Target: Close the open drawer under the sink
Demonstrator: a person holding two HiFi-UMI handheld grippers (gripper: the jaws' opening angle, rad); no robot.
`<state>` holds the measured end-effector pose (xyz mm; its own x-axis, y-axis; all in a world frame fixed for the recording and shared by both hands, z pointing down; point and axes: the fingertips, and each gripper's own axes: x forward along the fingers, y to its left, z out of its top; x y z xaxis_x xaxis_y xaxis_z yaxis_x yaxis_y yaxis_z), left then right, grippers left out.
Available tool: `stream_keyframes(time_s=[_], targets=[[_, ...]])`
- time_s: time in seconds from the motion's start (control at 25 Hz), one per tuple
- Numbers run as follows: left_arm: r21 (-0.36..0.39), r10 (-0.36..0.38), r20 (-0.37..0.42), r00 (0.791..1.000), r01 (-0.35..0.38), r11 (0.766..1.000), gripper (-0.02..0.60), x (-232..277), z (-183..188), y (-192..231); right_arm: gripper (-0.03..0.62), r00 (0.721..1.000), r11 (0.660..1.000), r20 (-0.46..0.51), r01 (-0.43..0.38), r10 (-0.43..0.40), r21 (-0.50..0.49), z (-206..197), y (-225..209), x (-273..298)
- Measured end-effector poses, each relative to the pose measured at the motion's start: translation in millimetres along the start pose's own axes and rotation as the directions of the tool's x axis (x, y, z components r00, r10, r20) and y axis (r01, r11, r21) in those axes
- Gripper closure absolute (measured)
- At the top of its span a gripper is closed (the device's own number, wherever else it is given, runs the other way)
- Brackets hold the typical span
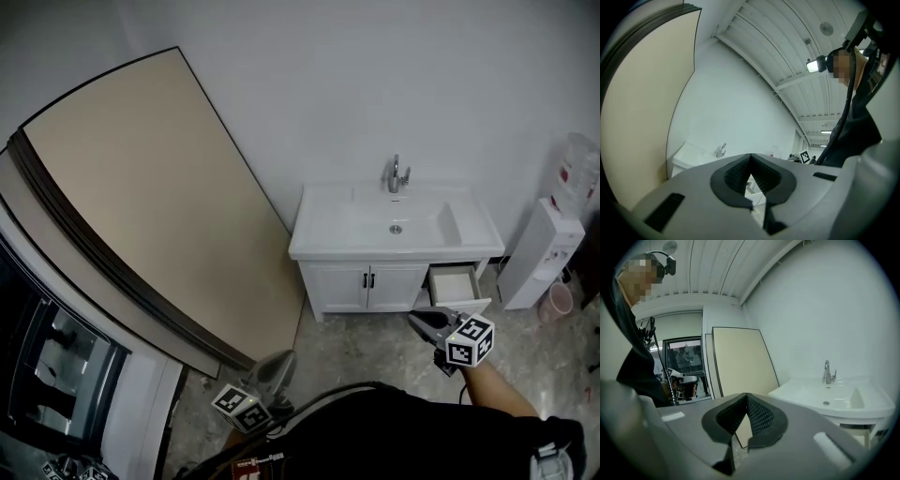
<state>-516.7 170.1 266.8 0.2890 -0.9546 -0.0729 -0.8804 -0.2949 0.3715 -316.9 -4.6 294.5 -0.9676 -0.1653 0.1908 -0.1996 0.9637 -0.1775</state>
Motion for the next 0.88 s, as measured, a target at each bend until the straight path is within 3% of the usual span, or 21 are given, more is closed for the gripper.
stream_keyframes(time_s=[0.32,0.56,0.88], targets=[[-0.043,0.021,-0.006,1.000,-0.021,0.999,0.581,13,4,51,0.592,0.999,1.000,-0.039,-0.003,0.003,0.005,6,-23,48],[-0.036,0.077,-0.011,0.997,-0.078,0.996,0.581,55,18,94,0.592,0.998,0.998,-0.032,-0.062,0.062,0.006,22,-75,98],[0.033,0.162,0.059,0.985,-0.164,0.986,0.581,125,14,60,0.592,0.988,0.986,0.007,-0.156,0.156,-0.054,40,-155,79]])
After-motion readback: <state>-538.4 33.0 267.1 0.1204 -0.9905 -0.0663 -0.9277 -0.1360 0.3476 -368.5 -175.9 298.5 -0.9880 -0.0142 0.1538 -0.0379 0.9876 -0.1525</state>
